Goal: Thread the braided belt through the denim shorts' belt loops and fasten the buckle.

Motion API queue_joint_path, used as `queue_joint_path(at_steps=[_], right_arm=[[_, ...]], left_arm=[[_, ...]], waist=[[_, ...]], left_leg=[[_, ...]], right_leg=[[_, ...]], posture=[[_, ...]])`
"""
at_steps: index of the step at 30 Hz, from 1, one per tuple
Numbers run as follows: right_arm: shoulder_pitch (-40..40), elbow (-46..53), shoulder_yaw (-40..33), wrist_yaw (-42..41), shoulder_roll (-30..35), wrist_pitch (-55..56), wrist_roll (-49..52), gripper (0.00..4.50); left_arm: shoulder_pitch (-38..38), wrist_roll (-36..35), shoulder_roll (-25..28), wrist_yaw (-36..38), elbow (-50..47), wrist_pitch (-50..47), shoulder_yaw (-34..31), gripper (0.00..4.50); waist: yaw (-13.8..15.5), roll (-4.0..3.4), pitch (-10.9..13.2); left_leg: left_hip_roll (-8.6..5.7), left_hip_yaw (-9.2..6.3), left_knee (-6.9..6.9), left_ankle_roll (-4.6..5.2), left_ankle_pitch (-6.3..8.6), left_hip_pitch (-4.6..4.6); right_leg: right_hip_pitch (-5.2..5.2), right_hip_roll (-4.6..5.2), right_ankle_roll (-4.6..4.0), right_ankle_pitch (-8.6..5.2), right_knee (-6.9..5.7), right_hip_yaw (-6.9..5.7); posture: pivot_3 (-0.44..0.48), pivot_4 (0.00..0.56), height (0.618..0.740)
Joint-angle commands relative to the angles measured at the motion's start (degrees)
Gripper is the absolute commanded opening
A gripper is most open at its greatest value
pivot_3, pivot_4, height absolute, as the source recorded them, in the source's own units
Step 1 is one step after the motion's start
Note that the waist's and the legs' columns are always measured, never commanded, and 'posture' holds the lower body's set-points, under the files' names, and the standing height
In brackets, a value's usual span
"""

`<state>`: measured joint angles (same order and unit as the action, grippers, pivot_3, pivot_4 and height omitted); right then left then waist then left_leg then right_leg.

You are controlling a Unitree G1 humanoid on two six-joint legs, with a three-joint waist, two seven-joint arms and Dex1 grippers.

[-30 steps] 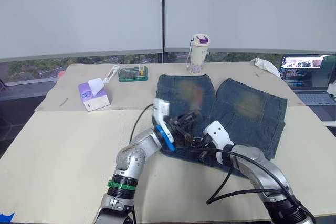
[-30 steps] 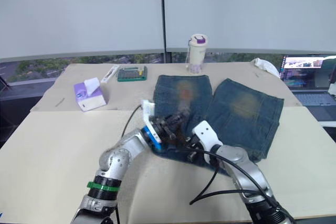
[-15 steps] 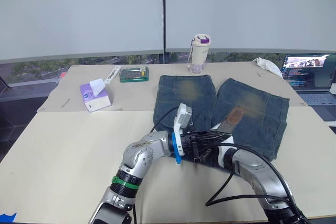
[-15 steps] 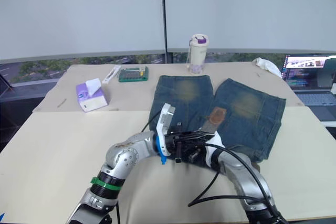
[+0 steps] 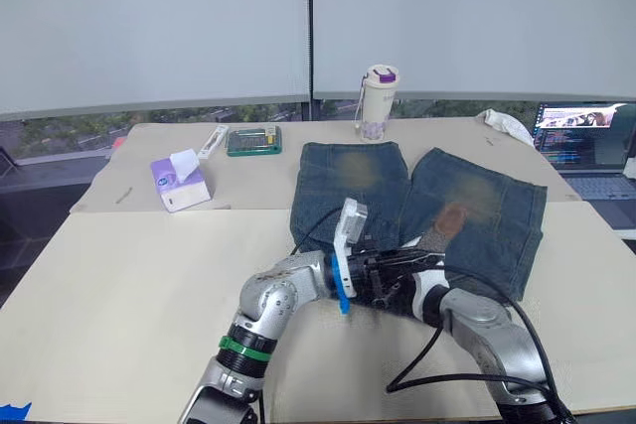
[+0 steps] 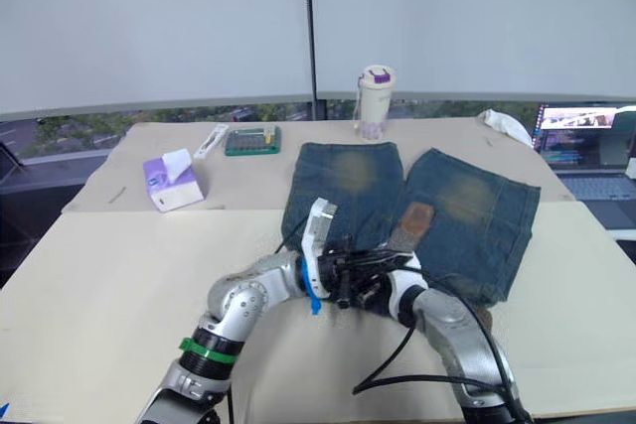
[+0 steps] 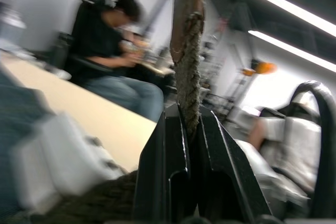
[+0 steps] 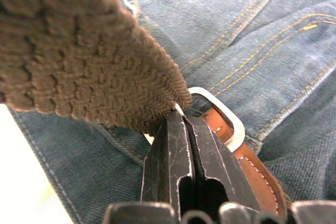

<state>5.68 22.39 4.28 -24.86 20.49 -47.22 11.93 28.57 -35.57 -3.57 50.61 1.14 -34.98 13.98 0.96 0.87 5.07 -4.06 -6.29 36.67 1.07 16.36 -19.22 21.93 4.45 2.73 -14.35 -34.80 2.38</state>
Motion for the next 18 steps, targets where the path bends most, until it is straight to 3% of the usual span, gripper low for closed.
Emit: queue_joint_path(at_steps=[1, 6, 11, 18], right_arm=[[-4.0, 1.1, 1.1, -0.5, 2.0, 2.5, -1.0, 0.04], [-9.1, 12.3, -4.2, -1.7, 3.6, 2.8, 3.5, 0.04], [-14.9, 20.9, -10.8, -0.7, 3.8, 0.9, 7.7, 1.57], [-18.4, 26.9, -23.5, 1.4, -0.2, 1.6, 17.1, 4.02]], left_arm=[[2.2, 5.8, -2.2, -3.9, 2.3, 8.3, 0.5, 0.00], [2.9, 15.9, -3.5, -10.2, 8.7, 21.2, 0.9, 0.00], [4.5, 19.5, -5.8, -14.9, 14.1, 27.4, -0.7, 0.00], [5.0, 25.9, -5.3, -15.2, 18.5, 36.2, 1.8, 0.00]], waist=[[0.4, -0.05, 0.0], [1.2, -0.16, 0.2], [1.2, -0.39, 0.6], [1.2, -0.39, 0.6]], left_leg=[[-0.02, 0.00, 0.00, 0.00, 0.00, -0.01], [-0.02, 0.00, 0.00, -0.01, 0.00, -0.20], [0.03, 0.00, 0.00, 0.00, 0.00, -0.33], [-0.01, 0.00, 0.00, 0.01, 0.00, -0.36]], right_leg=[[0.00, 0.02, 0.00, 0.00, 0.01, 0.00], [0.16, 0.00, 0.02, 0.00, 0.13, 0.04], [0.28, -0.01, 0.03, 0.00, 0.08, 0.05], [0.29, -0.01, 0.26, -0.13, 0.06, 0.01]], posture=[[0.000, 0.150, 0.740], [0.000, 0.150, 0.740], [0.000, 0.150, 0.740], [0.000, 0.150, 0.740]])
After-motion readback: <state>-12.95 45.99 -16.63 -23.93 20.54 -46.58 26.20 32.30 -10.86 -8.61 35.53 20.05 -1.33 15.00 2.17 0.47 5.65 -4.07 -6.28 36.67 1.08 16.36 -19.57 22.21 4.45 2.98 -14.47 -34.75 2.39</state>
